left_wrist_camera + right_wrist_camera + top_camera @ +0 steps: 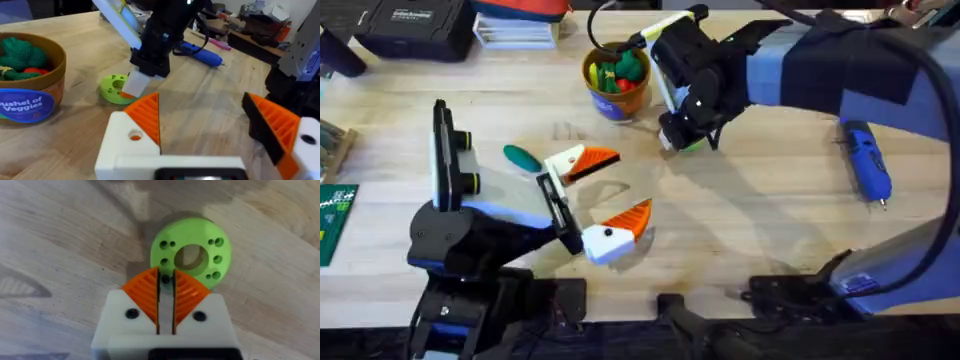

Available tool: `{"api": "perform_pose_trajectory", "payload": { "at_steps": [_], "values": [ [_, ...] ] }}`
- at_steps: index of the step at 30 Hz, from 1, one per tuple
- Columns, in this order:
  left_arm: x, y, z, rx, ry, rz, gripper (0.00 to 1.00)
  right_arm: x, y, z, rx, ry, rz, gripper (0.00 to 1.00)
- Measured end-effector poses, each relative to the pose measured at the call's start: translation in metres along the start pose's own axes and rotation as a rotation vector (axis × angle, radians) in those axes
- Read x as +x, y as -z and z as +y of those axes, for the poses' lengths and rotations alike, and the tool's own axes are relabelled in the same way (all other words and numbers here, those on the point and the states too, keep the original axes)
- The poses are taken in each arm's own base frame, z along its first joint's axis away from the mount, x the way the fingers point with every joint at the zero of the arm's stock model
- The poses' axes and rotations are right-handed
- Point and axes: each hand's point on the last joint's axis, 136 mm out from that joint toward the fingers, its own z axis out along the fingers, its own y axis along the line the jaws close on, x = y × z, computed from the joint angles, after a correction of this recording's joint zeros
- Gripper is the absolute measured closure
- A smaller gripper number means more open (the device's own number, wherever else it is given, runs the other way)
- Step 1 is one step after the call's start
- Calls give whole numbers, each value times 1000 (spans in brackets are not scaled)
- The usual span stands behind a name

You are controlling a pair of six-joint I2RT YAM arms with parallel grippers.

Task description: Pick up the gripper from the table and insert it into the empty holder that is missing its gripper. Then pick up a screw, insert it into the mounting hole, and use the screwdriver to tighten it. Finally, clean up the table by picking up the vegetable and placing it into the bucket.

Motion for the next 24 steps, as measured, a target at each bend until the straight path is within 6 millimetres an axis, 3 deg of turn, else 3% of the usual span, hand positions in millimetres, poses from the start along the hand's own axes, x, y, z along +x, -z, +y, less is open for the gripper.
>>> {"api": "perform_pose_trajectory", "payload": {
  "at_steps": [8, 15, 24],
  "values": [
    [0, 0, 0, 0, 0, 0, 15, -4, 0, 0, 0, -2, -15, 943],
    [0, 0, 0, 0, 0, 0, 15, -2, 0, 0, -1, -1, -8, 783],
    [0, 0, 0, 0, 0, 0, 15, 0, 0, 0, -1, 0, 2, 773]
  ]
}}
